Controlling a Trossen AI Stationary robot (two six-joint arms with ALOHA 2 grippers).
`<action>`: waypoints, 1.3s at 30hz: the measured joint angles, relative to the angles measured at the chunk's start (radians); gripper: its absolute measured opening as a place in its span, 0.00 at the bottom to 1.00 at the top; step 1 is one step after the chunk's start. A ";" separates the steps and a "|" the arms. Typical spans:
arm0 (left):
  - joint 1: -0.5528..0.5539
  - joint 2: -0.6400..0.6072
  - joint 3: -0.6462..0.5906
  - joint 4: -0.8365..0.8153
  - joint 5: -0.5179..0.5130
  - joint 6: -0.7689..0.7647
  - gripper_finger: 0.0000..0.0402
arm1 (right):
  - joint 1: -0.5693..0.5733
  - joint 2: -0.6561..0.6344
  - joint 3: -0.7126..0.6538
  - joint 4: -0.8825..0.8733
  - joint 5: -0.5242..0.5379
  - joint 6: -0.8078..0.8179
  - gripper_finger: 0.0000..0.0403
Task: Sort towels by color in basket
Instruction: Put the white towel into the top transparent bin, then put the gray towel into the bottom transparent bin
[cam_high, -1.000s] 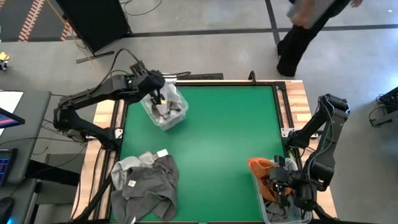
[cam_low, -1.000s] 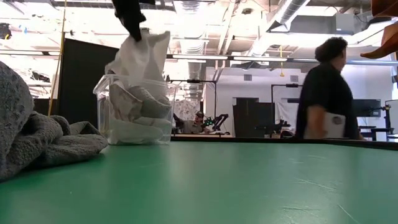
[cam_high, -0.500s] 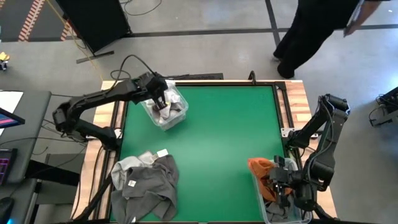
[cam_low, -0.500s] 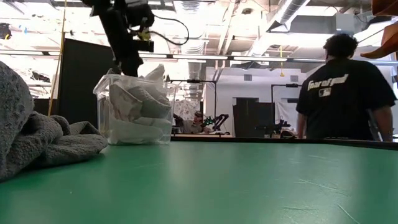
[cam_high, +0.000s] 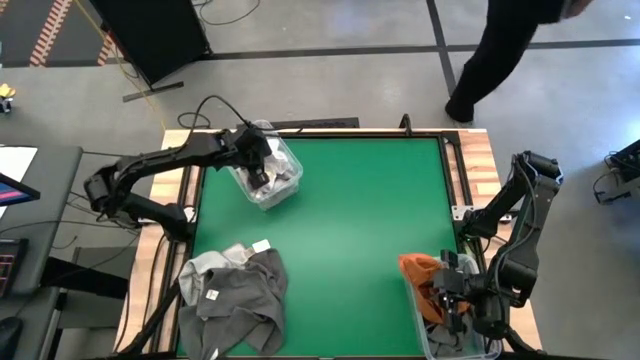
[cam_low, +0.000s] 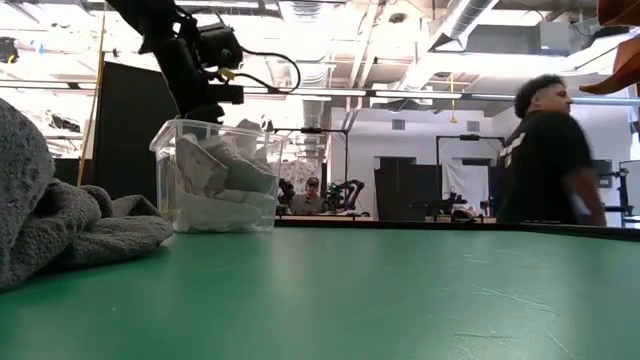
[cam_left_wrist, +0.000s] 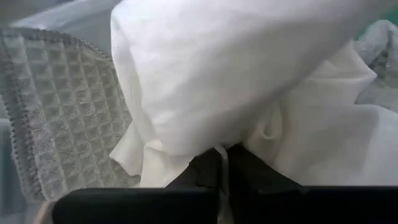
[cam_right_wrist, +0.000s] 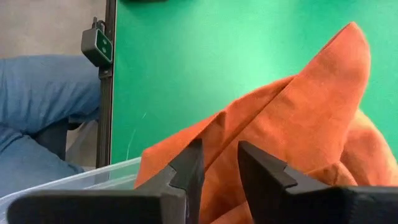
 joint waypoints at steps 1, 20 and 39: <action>0.006 0.009 0.000 -0.003 0.005 -0.005 0.03 | 0.000 0.000 0.000 0.000 0.007 0.000 0.32; 0.000 0.068 0.100 -0.129 0.044 -0.037 0.37 | 0.000 0.000 0.000 0.013 0.017 -0.038 0.32; -0.267 -0.237 0.344 -0.466 0.060 -0.167 0.55 | 0.000 0.000 0.000 0.018 0.021 -0.052 0.32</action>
